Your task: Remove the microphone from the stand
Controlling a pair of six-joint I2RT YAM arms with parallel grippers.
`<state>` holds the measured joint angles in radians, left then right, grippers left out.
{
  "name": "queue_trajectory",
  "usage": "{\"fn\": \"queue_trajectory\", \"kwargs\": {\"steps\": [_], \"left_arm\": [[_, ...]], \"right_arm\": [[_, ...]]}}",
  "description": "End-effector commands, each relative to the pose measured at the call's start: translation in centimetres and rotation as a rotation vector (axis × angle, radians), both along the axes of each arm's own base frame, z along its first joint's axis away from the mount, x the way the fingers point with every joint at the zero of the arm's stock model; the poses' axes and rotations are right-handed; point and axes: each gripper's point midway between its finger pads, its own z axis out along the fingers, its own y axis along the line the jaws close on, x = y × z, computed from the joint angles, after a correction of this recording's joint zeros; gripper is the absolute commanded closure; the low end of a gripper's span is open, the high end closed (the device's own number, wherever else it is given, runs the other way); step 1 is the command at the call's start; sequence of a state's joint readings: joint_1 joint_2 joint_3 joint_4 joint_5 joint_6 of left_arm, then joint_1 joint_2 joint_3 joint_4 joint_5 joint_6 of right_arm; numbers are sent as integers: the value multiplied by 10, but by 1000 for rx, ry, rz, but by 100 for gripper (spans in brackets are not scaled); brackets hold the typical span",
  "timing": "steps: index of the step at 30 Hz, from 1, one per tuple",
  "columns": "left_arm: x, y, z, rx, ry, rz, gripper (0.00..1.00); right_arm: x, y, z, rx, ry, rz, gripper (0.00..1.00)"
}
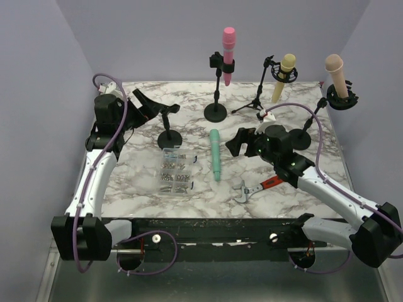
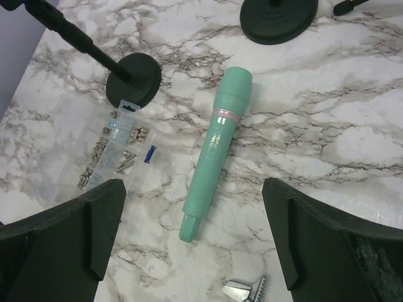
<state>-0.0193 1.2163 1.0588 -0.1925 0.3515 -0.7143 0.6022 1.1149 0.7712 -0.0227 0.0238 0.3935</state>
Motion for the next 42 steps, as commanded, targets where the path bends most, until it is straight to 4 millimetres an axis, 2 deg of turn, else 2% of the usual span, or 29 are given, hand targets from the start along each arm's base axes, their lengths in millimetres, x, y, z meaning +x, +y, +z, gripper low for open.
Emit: {"fn": "queue_trajectory", "kwargs": {"steps": [1, 4, 7, 12, 15, 20, 28, 34, 39, 42], "left_arm": [[-17, -6, 49, 74, -191, -64, 2], [-24, -19, 70, 96, -275, -126, 2], [-28, -35, 83, 131, -333, -192, 1], [-38, -58, 84, 125, -353, -330, 1], [-51, -64, 77, 154, -362, -364, 1], [-72, -76, 91, 181, -437, -415, 2], [-83, -79, 92, 251, -474, -416, 2], [-88, -93, 89, 236, -473, -479, 1], [-87, -93, 86, 251, -464, -474, 1], [-87, -94, 85, 246, -456, -479, 1]], "right_arm": [[11, -6, 8, 54, 24, -110, 0], [17, -16, 9, 70, 32, -202, 0], [24, -26, 12, 46, 27, -266, 0], [37, -35, 19, -30, 45, -344, 0], [46, -27, 22, -101, 65, -305, 0], [66, -12, 59, -94, 19, -275, 0], [111, -20, 123, -114, -120, -427, 1], [140, -7, 163, -133, -228, -424, 1], [170, 2, 194, -155, -315, -456, 1], [187, 9, 203, -165, -345, -469, 1]]}}
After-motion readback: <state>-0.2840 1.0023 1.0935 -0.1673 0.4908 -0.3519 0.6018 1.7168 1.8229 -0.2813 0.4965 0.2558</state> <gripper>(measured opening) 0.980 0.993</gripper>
